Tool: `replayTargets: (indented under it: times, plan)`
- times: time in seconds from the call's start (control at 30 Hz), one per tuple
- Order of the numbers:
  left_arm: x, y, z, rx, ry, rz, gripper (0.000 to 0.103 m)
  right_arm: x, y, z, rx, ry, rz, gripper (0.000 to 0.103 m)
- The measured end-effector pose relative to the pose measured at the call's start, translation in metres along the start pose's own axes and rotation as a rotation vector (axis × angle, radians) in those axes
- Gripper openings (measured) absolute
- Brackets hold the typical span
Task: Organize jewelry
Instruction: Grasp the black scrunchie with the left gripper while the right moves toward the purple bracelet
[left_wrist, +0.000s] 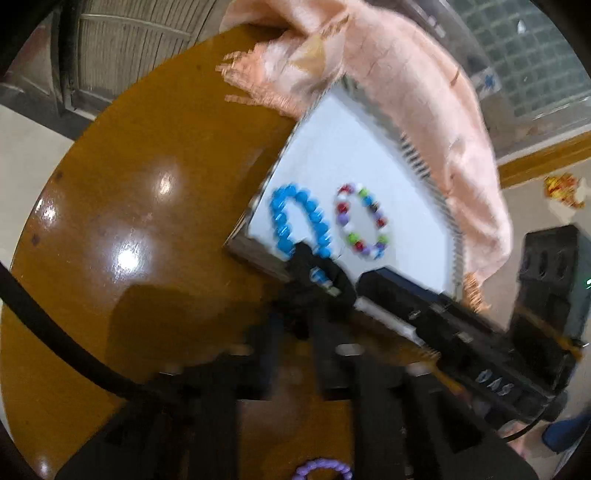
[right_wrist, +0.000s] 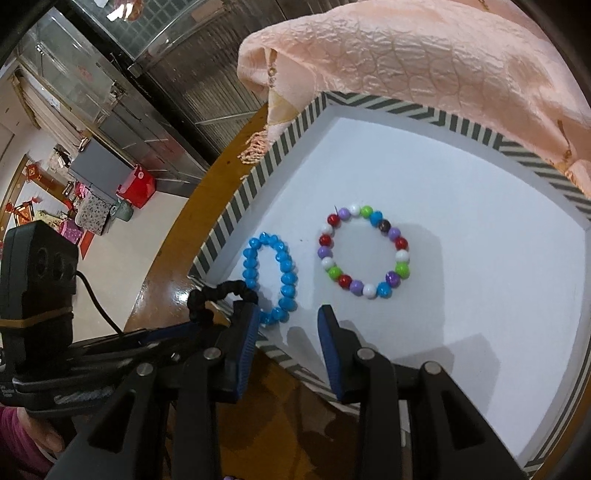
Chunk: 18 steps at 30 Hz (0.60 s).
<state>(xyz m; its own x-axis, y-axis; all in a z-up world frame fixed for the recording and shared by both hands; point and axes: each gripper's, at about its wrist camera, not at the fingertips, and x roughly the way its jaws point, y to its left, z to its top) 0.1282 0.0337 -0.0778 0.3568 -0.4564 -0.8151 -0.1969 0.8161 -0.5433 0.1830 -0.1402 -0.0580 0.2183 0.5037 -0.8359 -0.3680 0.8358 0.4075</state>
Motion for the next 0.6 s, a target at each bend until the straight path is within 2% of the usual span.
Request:
replayTargets:
  times: [0.13,0.23,0.33,0.53,0.6]
  plan:
    - [-0.004,0.008,-0.009,0.015,0.015,0.058,0.006,0.002,-0.001,0.001,0.008,-0.003,0.013,0.034]
    - [-0.010,0.017,-0.010,-0.007,0.014,0.069,0.005,0.007,0.002,0.002,-0.003,0.006,0.013,0.034]
    - [-0.014,0.015,-0.012,0.024,0.010,0.125,0.004,0.012,0.008,0.004,-0.021,0.015,0.007,0.034]
    - [-0.015,0.017,-0.018,0.020,0.029,0.117,0.004,0.021,0.018,0.012,-0.063,0.018,-0.014,0.034]
    - [-0.016,0.016,-0.020,0.034,0.029,0.127,0.004,0.026,0.022,0.014,-0.090,0.025,-0.051,0.034]
